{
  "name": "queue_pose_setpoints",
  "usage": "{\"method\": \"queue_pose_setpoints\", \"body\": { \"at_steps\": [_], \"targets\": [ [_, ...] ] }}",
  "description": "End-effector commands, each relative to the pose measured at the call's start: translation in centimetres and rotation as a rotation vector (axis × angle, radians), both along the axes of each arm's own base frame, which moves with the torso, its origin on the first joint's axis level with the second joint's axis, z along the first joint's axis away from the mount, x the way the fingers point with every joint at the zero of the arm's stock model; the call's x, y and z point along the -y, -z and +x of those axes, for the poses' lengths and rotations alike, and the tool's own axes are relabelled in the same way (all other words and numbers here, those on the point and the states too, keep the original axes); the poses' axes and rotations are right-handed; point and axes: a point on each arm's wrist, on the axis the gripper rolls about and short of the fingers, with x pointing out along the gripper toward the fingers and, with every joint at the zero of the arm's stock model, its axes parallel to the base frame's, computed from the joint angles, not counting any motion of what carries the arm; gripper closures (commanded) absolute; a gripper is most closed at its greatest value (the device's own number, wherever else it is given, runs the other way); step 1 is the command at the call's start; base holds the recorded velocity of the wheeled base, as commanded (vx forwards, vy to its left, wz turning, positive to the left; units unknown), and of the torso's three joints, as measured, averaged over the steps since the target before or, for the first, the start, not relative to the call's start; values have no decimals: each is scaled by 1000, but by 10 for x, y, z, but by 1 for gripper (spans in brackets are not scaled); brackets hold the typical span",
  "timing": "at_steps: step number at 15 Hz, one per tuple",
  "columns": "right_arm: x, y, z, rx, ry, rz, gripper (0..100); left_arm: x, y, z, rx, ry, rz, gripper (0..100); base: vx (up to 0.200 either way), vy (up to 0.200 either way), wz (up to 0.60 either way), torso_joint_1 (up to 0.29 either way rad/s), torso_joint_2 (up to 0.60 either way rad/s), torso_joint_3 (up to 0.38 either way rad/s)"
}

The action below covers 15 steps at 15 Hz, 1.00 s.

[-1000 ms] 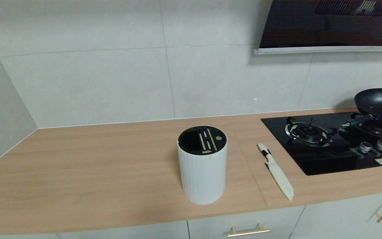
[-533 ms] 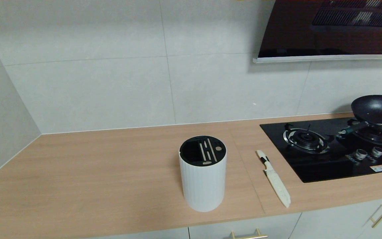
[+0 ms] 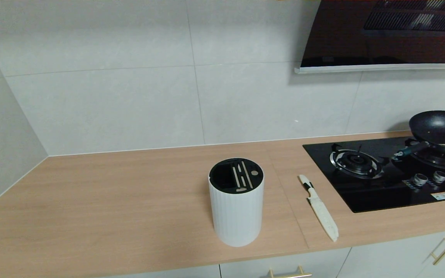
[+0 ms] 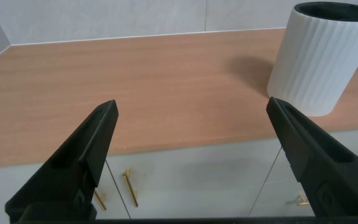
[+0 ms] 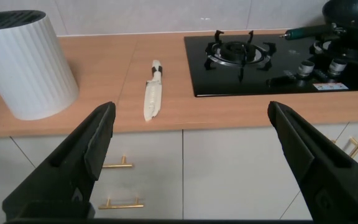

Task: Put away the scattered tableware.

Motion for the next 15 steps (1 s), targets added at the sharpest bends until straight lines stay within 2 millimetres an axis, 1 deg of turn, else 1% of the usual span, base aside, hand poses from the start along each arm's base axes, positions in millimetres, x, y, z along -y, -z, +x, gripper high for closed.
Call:
{"method": "queue_pose_setpoints", "body": {
  "at_steps": [1, 3, 4, 5, 6, 7, 9, 11, 12, 13, 14, 15],
  "targets": [
    [0, 0, 0, 0, -1, -5, 0, 0, 0, 0, -1, -1, 0, 0, 0, 0, 0, 0, 0, 0],
    [0, -1, 0, 6, 1, -8, 0, 0, 0, 0, -1, -1, 1, 0, 0, 0, 0, 0, 0, 0],
    [0, -19, -5, 80, -5, 2, 0, 0, 0, 0, -1, -1, 1, 0, 0, 0, 0, 0, 0, 0],
    [-1, -38, -8, 105, -43, 27, 0, 0, 0, 0, -1, -1, 1, 0, 0, 0, 0, 0, 0, 0],
    [-1, -48, -4, 57, -98, 30, 0, 0, 0, 0, -1, -1, 1, 0, 0, 0, 0, 0, 0, 0],
    [-2, -58, 4, -2, -148, 31, 0, 0, 0, 0, -1, -1, 1, 0, 0, 0, 0, 0, 0, 0],
    [-5, -83, 30, -135, -239, 44, 0, 0, 0, 0, -1, -1, 1, 0, 0, 0, 0, 0, 0, 0],
    [-7, -101, 63, -261, -279, 60, 0, 0, 0, 0, -1, -1, 1, 0, 0, 0, 0, 0, 0, 0],
    [-8, -116, 91, -329, -279, 68, 0, 0, 0, 0, 1, -1, 1, 0, 0, 0, 0, 0, 0, 0],
    [-10, -124, 111, -371, -282, 71, 0, 0, 0, 0, -1, -1, 1, 0, 0, 0, 0, 0, 0, 0],
    [-11, -133, 139, -412, -281, 82, 0, 0, 0, 0, -1, -1, 1, 0, 0, 0, 0, 0, 0, 0],
    [-12, -133, 157, -437, -280, 83, 0, 0, 0, 0, -1, -1, 1, 0, 0, 0, 0, 0, 0, 0]
  ]
}}
